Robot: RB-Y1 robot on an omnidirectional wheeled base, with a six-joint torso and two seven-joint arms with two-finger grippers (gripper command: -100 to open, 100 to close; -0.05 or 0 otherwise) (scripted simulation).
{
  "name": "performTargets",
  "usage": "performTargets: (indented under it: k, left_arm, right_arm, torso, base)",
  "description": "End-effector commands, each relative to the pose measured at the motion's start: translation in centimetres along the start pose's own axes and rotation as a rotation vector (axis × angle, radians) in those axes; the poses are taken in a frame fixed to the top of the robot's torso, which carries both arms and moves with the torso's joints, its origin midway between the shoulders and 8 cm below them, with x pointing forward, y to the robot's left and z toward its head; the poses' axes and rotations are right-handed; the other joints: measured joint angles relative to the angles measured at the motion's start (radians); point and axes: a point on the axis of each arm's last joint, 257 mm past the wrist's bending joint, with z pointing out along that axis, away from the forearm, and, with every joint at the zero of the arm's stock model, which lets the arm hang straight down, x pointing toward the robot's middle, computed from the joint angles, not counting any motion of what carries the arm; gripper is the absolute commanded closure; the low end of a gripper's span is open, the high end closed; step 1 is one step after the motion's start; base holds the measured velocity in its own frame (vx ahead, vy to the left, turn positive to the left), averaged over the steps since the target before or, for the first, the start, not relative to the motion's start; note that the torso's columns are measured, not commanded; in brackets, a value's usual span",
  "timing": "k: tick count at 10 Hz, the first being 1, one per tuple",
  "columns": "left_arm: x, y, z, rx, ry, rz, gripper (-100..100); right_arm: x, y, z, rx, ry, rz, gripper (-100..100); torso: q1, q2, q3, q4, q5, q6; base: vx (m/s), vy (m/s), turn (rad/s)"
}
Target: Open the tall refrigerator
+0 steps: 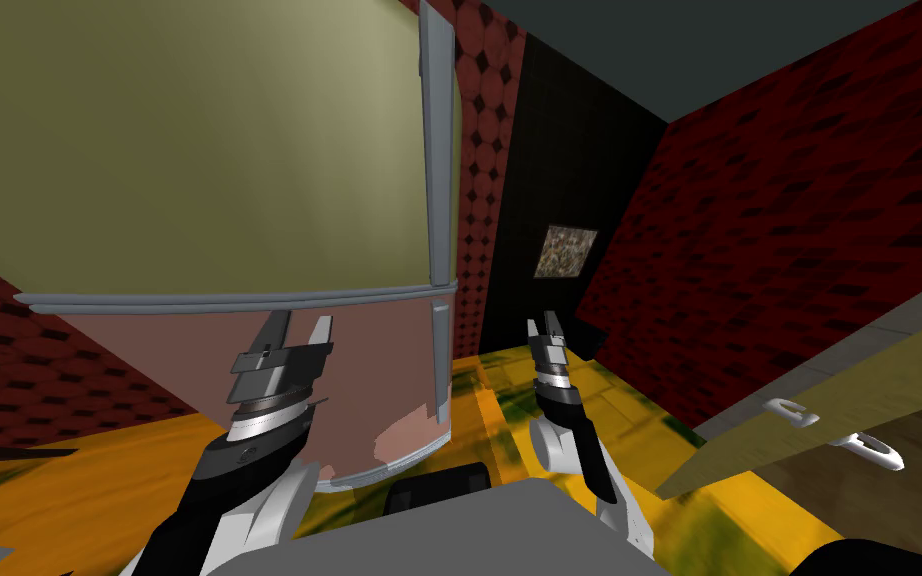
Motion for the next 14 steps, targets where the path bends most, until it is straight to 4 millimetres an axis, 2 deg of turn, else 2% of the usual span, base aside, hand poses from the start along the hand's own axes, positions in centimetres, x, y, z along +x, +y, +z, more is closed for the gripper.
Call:
performTargets:
  k: [1, 9, 10, 11, 14]
  left_arm:
    - [0.0, 0.0, 0.0, 0.000, 0.000, 0.000, 0]
    - [0.0, 0.0, 0.0, 0.000, 0.000, 0.000, 0]
    - [0.4, 0.0, 0.2, 0.000, 0.032, 0.006, -100]
    - [0.6, 0.0, 0.4, -0.001, 0.053, 0.010, -100]
    - [1.1, 0.1, 1.4, -0.007, 0.102, 0.019, -100]
  right_arm:
    - [0.0, 0.0, 0.0, 0.000, 0.000, 0.000, 0]
    - [0.0, 0.0, 0.0, 0.000, 0.000, 0.000, 0]
    - [0.0, 0.0, 0.0, 0.000, 0.000, 0.000, 0]
    - [0.0, 0.0, 0.0, 0.000, 0.000, 0.000, 0]
    - [0.0, 0.0, 0.0, 0.000, 0.000, 0.000, 0]
  torso:
    - [0.000, 0.040, -0.082, 0.041, 0.000, 0.000]
    - [0.000, 0.618, -1.234, 0.617, 0.000, 0.000]
    - [0.000, 0.691, -1.382, 0.691, 0.000, 0.000]
    - [0.000, 0.725, -1.451, 0.724, 0.000, 0.000]
    - [-0.001, 0.737, -1.476, 0.738, 0.000, 0.000]
  base:
    - [0.000, 0.000, 0.000]
    - [0.000, 0.000, 0.000]
    - [0.007, -0.011, 0.015]
    - [0.004, -0.024, 0.019]
    - [0.005, -0.046, 0.033]
